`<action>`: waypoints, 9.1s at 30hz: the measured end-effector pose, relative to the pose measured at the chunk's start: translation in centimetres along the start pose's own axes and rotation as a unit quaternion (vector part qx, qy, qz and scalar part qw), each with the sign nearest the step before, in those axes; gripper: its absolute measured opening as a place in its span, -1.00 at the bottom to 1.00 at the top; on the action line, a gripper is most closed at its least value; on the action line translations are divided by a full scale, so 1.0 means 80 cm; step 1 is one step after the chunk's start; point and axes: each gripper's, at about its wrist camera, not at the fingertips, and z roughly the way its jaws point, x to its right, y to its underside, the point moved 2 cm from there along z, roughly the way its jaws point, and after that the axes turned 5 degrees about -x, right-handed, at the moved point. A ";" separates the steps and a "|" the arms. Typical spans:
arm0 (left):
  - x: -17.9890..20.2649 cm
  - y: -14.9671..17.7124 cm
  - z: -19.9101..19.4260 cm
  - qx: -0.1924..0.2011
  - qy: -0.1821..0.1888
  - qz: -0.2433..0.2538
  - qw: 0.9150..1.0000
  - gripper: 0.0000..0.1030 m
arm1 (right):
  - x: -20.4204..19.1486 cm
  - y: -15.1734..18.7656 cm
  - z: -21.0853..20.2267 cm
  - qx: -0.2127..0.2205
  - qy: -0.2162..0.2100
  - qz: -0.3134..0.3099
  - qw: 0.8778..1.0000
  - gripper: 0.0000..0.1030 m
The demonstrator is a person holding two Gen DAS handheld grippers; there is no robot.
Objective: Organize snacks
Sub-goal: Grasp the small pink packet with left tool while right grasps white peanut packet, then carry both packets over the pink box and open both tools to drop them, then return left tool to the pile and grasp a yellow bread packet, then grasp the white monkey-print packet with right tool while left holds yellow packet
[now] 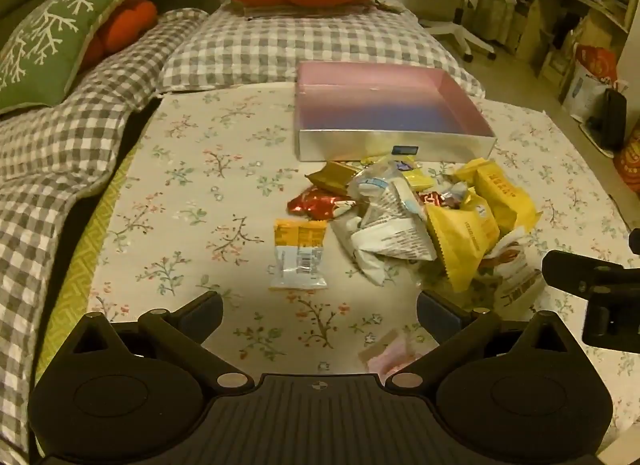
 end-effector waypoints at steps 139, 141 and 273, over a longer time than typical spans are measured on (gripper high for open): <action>-0.005 -0.215 0.177 0.108 0.080 -0.060 0.989 -0.41 | 0.019 -0.177 0.232 -0.043 -0.163 0.119 0.978 -0.40; -0.002 -0.214 0.174 0.112 0.069 -0.049 0.990 -0.37 | 0.020 -0.176 0.232 -0.042 -0.163 0.122 0.978 -0.38; 0.047 -0.064 0.028 0.028 0.080 0.057 0.995 -0.37 | 0.013 -0.003 0.101 -0.190 -0.056 0.015 0.980 -0.22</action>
